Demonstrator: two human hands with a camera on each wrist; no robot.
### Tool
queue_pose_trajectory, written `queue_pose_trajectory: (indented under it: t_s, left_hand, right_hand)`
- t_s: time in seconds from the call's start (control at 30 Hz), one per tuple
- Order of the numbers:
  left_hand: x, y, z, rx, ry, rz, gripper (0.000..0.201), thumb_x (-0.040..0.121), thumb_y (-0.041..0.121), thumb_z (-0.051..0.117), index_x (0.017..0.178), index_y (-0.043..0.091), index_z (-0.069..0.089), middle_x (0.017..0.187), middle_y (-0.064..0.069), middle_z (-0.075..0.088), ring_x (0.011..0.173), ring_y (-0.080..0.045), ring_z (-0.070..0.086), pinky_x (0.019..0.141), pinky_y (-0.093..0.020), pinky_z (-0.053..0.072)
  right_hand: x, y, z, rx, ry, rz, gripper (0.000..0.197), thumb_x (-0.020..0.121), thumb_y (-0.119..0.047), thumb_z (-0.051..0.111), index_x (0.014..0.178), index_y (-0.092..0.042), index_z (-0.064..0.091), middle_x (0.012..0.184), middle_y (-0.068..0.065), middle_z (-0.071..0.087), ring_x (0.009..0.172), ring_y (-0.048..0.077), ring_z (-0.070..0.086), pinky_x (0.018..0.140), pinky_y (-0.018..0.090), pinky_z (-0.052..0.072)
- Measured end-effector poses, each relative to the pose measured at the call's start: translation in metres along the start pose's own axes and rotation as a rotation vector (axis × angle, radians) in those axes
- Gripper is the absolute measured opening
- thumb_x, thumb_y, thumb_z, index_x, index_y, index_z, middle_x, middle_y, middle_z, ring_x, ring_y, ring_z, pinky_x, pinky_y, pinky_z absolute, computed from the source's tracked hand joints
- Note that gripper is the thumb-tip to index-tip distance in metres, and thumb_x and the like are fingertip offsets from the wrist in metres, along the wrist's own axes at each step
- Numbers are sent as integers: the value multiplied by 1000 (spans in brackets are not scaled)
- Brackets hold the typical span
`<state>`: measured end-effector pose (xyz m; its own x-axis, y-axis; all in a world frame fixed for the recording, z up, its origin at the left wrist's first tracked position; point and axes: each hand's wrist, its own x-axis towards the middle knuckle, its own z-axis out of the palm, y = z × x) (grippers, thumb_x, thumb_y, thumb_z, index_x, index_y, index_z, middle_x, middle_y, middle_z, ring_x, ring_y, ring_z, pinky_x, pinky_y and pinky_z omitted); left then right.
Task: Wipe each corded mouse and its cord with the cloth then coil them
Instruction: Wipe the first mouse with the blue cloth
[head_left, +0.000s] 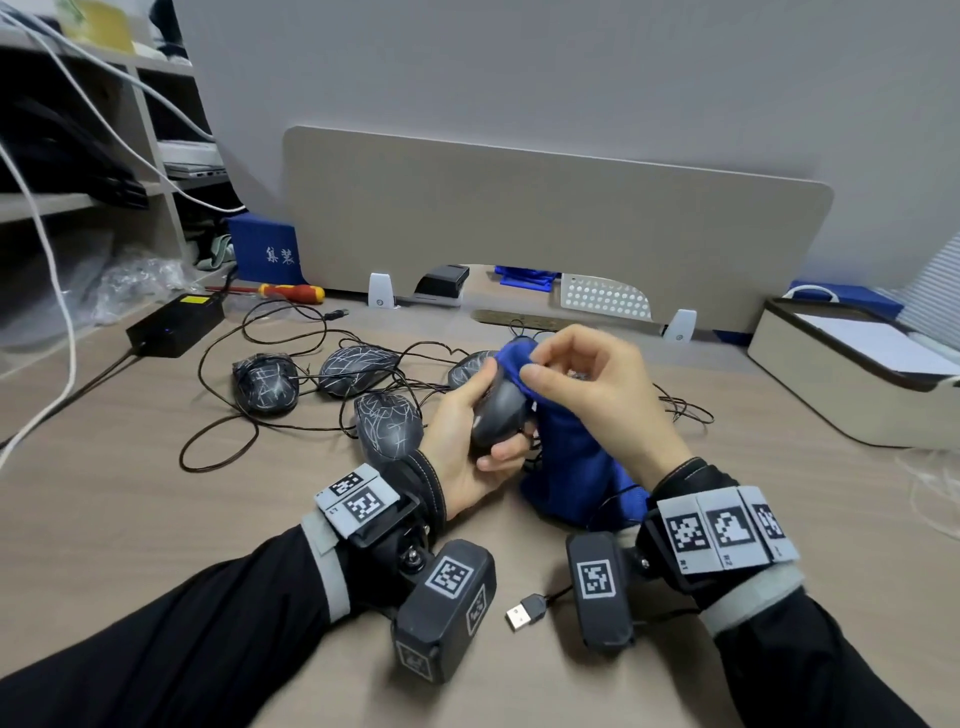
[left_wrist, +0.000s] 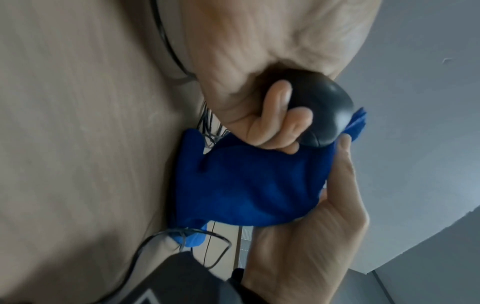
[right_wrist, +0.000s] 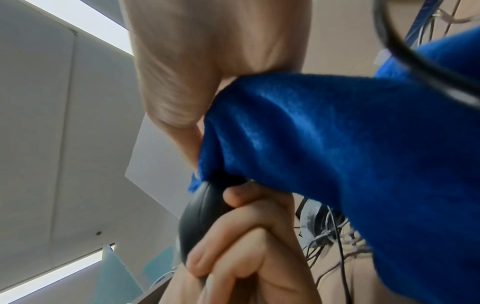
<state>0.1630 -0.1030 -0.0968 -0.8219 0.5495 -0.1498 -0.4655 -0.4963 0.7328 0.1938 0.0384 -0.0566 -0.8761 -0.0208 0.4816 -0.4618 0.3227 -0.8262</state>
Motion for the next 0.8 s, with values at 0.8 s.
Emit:
queue_pose_trajectory:
  t_s: [0.8]
  left_hand:
    - [-3,1,-1,-108,25,-26,62,98,54,37,72,8,70,63,-7,63,49,-21,60,42,-20,45]
  right_hand:
    - [-8,-5,11,-78,-381,48,13,83,1,76,77,-9,70,65,0,65,60,6,58,64,19,49]
